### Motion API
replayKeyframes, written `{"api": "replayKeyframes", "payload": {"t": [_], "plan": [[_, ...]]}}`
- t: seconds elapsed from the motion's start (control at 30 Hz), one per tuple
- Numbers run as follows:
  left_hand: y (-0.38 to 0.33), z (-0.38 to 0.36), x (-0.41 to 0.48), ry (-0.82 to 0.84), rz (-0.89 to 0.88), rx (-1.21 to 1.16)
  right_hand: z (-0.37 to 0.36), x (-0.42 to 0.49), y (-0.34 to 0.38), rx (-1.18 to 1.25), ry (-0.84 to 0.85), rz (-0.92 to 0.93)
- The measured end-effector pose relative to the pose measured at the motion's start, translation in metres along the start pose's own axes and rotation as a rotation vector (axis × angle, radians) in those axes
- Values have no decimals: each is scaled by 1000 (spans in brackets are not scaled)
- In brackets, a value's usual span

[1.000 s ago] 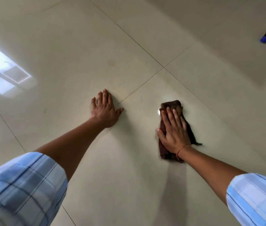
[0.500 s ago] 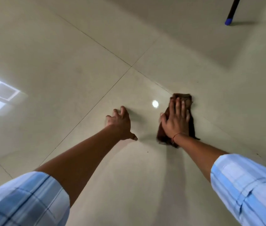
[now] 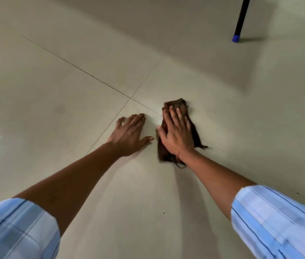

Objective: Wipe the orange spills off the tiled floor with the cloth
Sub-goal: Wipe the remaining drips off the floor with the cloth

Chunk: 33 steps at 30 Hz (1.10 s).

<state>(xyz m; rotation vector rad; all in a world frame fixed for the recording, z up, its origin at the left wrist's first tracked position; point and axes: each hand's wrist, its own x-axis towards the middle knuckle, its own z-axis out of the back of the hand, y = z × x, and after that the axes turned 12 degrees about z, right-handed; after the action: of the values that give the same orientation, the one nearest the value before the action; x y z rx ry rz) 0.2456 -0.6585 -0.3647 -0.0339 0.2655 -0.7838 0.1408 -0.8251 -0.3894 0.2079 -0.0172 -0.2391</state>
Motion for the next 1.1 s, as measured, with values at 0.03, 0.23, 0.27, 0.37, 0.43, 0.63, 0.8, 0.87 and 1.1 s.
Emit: {"api": "replayKeyframes", "payload": {"t": [0.03, 0.23, 0.27, 0.37, 0.43, 0.63, 0.8, 0.87, 1.1], "plan": [[6, -1, -1, -13, -2, 7, 1, -18, -8, 3, -15, 27], [21, -15, -6, -10, 24, -78, 14, 20, -50, 4, -73, -521], [21, -18, -5, -19, 21, -93, 12, 46, -38, 5, -50, -447], [26, -16, -4, -28, -18, -162, 5, 78, -9, -2, 26, -90], [36, -11, -8, -26, -45, -193, 7, 54, -10, -30, 64, 70], [91, -15, -51, -65, 102, -204, 8, 98, 5, -33, 45, -144], [105, -13, -52, -32, 72, -293, -1, 69, 62, -35, 143, 319], [109, -10, -53, -3, 73, -345, 4, 37, 41, -38, 164, 351], [121, -11, -70, -1, 128, -396, -16, 82, 104, -29, 66, 123]]}}
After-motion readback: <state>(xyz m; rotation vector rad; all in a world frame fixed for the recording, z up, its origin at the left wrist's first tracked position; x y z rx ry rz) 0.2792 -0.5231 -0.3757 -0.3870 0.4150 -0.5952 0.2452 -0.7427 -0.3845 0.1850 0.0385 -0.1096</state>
